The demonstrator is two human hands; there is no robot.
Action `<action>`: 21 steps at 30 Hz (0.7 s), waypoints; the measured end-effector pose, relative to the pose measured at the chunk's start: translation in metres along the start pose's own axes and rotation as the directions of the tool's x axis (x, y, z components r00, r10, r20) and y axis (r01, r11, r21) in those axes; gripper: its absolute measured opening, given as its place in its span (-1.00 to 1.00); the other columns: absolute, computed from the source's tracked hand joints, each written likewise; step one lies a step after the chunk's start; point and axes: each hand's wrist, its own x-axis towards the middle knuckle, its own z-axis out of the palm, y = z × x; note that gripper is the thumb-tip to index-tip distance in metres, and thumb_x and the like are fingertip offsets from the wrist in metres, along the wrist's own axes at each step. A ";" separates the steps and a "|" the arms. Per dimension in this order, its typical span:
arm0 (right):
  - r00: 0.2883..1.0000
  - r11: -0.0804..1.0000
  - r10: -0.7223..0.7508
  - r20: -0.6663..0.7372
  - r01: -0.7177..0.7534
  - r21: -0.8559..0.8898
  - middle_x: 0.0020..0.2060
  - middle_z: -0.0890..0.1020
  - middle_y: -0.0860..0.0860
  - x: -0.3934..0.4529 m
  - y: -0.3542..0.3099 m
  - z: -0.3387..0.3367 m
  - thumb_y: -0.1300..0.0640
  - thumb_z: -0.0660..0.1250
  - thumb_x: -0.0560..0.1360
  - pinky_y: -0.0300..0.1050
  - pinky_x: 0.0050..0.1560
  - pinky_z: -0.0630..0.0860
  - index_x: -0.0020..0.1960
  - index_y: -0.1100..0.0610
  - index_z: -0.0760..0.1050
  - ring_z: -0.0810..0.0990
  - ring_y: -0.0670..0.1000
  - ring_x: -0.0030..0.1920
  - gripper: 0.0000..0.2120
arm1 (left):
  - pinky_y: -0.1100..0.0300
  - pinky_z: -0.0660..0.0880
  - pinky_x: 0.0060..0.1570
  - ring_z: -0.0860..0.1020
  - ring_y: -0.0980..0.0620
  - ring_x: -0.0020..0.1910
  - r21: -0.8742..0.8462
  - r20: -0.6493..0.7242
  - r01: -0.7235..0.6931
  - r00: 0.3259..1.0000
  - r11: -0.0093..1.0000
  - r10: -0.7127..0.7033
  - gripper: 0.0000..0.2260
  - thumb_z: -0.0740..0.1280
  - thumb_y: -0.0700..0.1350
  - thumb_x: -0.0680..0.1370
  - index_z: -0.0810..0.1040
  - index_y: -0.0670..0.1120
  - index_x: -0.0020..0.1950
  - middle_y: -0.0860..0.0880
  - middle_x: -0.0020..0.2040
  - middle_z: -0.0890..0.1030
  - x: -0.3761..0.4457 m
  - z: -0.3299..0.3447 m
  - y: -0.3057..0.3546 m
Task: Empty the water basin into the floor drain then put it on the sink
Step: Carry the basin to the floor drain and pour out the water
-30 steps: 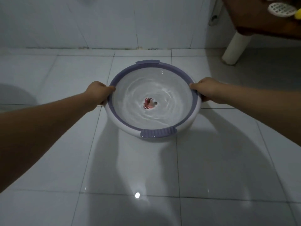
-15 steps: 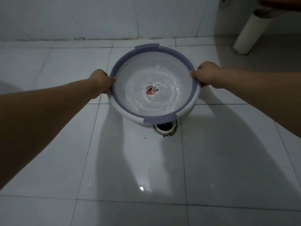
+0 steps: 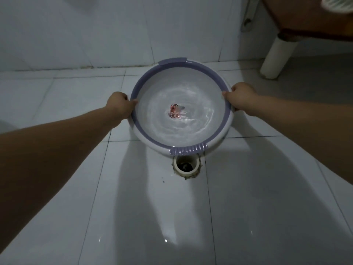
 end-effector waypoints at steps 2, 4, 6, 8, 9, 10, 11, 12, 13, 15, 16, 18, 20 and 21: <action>1.000 0.999 -0.023 -0.011 0.023 -0.023 -0.08 0.59 0.20 0.000 0.003 -0.004 -0.02 0.25 0.60 -0.05 -0.19 0.49 0.09 0.26 0.50 0.58 0.16 -0.16 -0.68 | 0.05 0.49 -0.18 0.53 -0.14 -0.19 -0.005 -0.012 -0.015 1.000 1.000 0.015 -0.79 0.33 -0.10 0.60 0.52 -0.22 -0.13 -0.14 -0.22 0.56 0.002 0.003 0.003; 0.999 0.998 -0.048 -0.024 0.047 -0.038 -0.09 0.59 0.21 0.000 0.004 -0.008 -0.02 0.24 0.60 -0.04 -0.18 0.49 0.07 0.25 0.51 0.59 0.18 -0.16 -0.69 | 0.06 0.45 -0.20 0.51 -0.11 -0.22 -0.017 -0.019 -0.024 1.000 1.000 0.024 -0.80 0.32 -0.10 0.61 0.50 -0.20 -0.15 -0.12 -0.25 0.52 0.002 0.005 0.004; 0.998 0.998 -0.055 -0.036 0.054 -0.031 -0.09 0.60 0.20 -0.001 0.001 -0.012 -0.01 0.24 0.60 0.02 -0.12 0.57 0.07 0.25 0.52 0.62 0.21 -0.11 -0.68 | 0.06 0.46 -0.18 0.51 -0.10 -0.22 -0.020 -0.022 -0.029 0.999 0.999 0.029 -0.81 0.32 -0.10 0.61 0.51 -0.20 -0.12 -0.12 -0.24 0.53 0.002 0.007 0.005; 0.997 0.998 -0.058 -0.042 0.058 -0.019 -0.09 0.61 0.21 -0.001 0.000 -0.012 -0.01 0.24 0.60 0.07 -0.05 0.60 0.06 0.25 0.52 0.64 0.23 -0.08 -0.69 | 0.05 0.47 -0.18 0.52 -0.12 -0.20 -0.024 -0.032 -0.037 0.999 0.999 0.036 -0.81 0.33 -0.10 0.61 0.53 -0.21 -0.12 -0.13 -0.23 0.54 0.004 0.007 0.006; 0.997 0.998 -0.060 -0.040 0.060 -0.019 -0.09 0.61 0.22 -0.001 -0.001 -0.012 -0.01 0.24 0.60 0.06 -0.04 0.60 0.04 0.24 0.51 0.64 0.23 -0.09 -0.70 | 0.05 0.47 -0.17 0.53 -0.13 -0.19 -0.023 -0.035 -0.037 0.999 0.999 0.036 -0.82 0.33 -0.11 0.61 0.54 -0.22 -0.09 -0.15 -0.20 0.56 0.005 0.006 0.007; 0.997 0.998 -0.062 -0.041 0.062 -0.016 -0.10 0.60 0.21 -0.001 -0.001 -0.011 -0.01 0.24 0.60 0.05 -0.06 0.59 0.01 0.23 0.49 0.63 0.22 -0.11 -0.72 | 0.06 0.47 -0.15 0.54 -0.13 -0.17 -0.023 -0.037 -0.036 0.999 0.999 0.035 -0.83 0.33 -0.11 0.61 0.55 -0.22 -0.05 -0.16 -0.16 0.57 0.006 0.006 0.008; 0.997 0.998 -0.066 -0.043 0.065 -0.009 -0.11 0.59 0.21 -0.001 -0.001 -0.011 0.00 0.24 0.60 0.03 -0.09 0.58 -0.02 0.21 0.47 0.61 0.20 -0.14 -0.74 | 0.07 0.47 -0.14 0.55 -0.14 -0.15 -0.024 -0.039 -0.037 0.999 0.999 0.036 -0.82 0.33 -0.11 0.61 0.56 -0.23 -0.01 -0.17 -0.13 0.59 0.007 0.005 0.009; 0.997 0.998 -0.068 -0.046 0.068 0.000 -0.11 0.58 0.21 -0.001 -0.001 -0.010 0.01 0.24 0.60 0.01 -0.11 0.57 -0.03 0.21 0.45 0.59 0.18 -0.16 -0.75 | 0.07 0.48 -0.13 0.56 -0.14 -0.14 -0.027 -0.041 -0.043 0.998 0.999 0.042 -0.82 0.33 -0.11 0.61 0.57 -0.24 0.02 -0.18 -0.10 0.60 0.008 0.004 0.010; 0.996 0.998 -0.069 -0.051 0.070 0.007 -0.11 0.58 0.20 0.000 -0.001 -0.009 0.01 0.24 0.61 0.00 -0.12 0.56 -0.03 0.21 0.45 0.58 0.18 -0.16 -0.76 | 0.05 0.50 -0.11 0.57 -0.15 -0.12 -0.030 -0.046 -0.049 0.998 0.998 0.047 -0.81 0.33 -0.11 0.62 0.58 -0.24 0.04 -0.20 -0.07 0.61 0.009 0.003 0.011; 0.996 0.997 -0.071 -0.057 0.072 0.017 -0.11 0.57 0.20 0.001 -0.003 -0.008 0.02 0.24 0.61 0.00 -0.11 0.54 -0.02 0.20 0.44 0.58 0.17 -0.15 -0.77 | 0.02 0.55 -0.06 0.58 -0.17 -0.08 -0.042 -0.060 -0.056 0.997 0.998 0.053 -0.79 0.34 -0.11 0.61 0.59 -0.25 0.10 -0.21 -0.02 0.63 0.010 0.001 0.012; 0.996 0.997 -0.071 -0.056 0.072 0.020 -0.10 0.57 0.20 0.001 -0.003 -0.008 0.02 0.24 0.61 0.00 -0.11 0.55 -0.01 0.21 0.45 0.58 0.18 -0.13 -0.77 | 0.01 0.56 -0.02 0.59 -0.17 -0.06 -0.052 -0.065 -0.057 0.996 0.997 0.054 -0.79 0.34 -0.12 0.61 0.59 -0.25 0.13 -0.21 0.00 0.63 0.011 0.000 0.011; 0.997 0.997 -0.066 -0.046 0.068 0.033 -0.07 0.58 0.19 0.003 -0.006 -0.007 0.02 0.23 0.61 0.06 -0.03 0.59 0.06 0.22 0.47 0.60 0.19 -0.09 -0.75 | -0.02 0.58 0.04 0.59 -0.17 -0.03 -0.061 -0.068 -0.056 0.996 0.997 0.052 -0.77 0.35 -0.11 0.61 0.59 -0.24 0.18 -0.20 0.03 0.64 0.013 -0.003 0.010; 0.997 0.997 -0.063 -0.043 0.065 0.034 -0.06 0.59 0.19 0.004 -0.010 -0.006 0.01 0.23 0.61 0.11 0.05 0.60 0.07 0.22 0.47 0.62 0.20 -0.06 -0.74 | -0.05 0.59 0.09 0.60 -0.18 0.00 -0.059 -0.067 -0.044 0.997 0.997 0.040 -0.73 0.35 -0.09 0.61 0.58 -0.23 0.23 -0.20 0.07 0.64 0.015 -0.006 0.009; 0.997 0.998 -0.061 -0.047 0.062 0.033 -0.06 0.60 0.19 0.004 -0.011 -0.006 0.01 0.23 0.61 0.12 0.06 0.61 0.06 0.21 0.47 0.63 0.20 -0.06 -0.75 | -0.06 0.59 0.11 0.60 -0.18 0.02 -0.053 -0.069 -0.039 0.997 0.998 0.035 -0.71 0.35 -0.08 0.62 0.57 -0.23 0.25 -0.19 0.09 0.64 0.016 -0.007 0.009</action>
